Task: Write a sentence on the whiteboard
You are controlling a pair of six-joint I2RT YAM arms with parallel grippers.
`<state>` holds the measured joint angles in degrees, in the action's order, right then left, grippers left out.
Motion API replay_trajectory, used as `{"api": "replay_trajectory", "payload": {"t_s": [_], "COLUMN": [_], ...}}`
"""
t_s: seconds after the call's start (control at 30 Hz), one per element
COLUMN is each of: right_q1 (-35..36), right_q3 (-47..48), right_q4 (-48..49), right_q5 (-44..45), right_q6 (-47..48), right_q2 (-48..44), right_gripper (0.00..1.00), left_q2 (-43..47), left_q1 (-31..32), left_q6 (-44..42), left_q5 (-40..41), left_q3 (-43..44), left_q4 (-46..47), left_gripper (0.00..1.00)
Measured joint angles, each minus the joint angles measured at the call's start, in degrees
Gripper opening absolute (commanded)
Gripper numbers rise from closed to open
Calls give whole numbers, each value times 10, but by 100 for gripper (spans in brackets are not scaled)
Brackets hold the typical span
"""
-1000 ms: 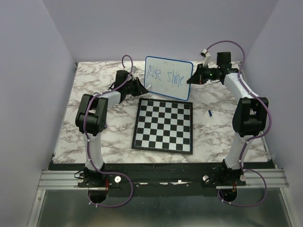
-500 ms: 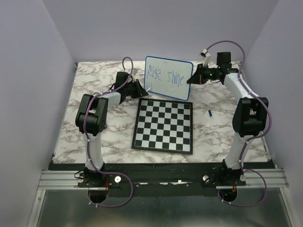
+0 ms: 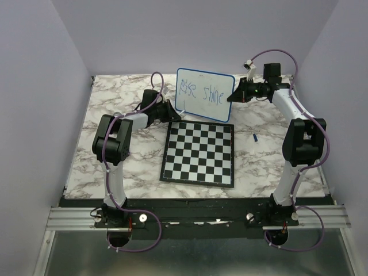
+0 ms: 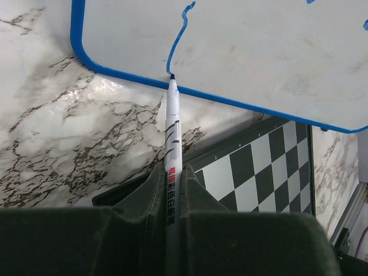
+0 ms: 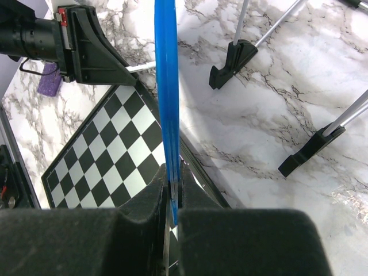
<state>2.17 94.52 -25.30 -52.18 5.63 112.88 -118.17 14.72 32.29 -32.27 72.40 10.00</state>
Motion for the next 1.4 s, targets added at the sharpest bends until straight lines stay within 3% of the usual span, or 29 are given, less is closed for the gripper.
{"api": "replay_trajectory", "payload": {"t_s": [1.4], "right_q1": [0], "right_q3": [0], "right_q4": [1], "right_q5": [0], "right_q6": [0], "right_q2": [0], "right_gripper": [0], "left_q2": [0], "left_q1": [0], "left_q6": [1], "left_q5": [17], "left_q3": [50], "left_q4": [-25], "left_gripper": [0]}}
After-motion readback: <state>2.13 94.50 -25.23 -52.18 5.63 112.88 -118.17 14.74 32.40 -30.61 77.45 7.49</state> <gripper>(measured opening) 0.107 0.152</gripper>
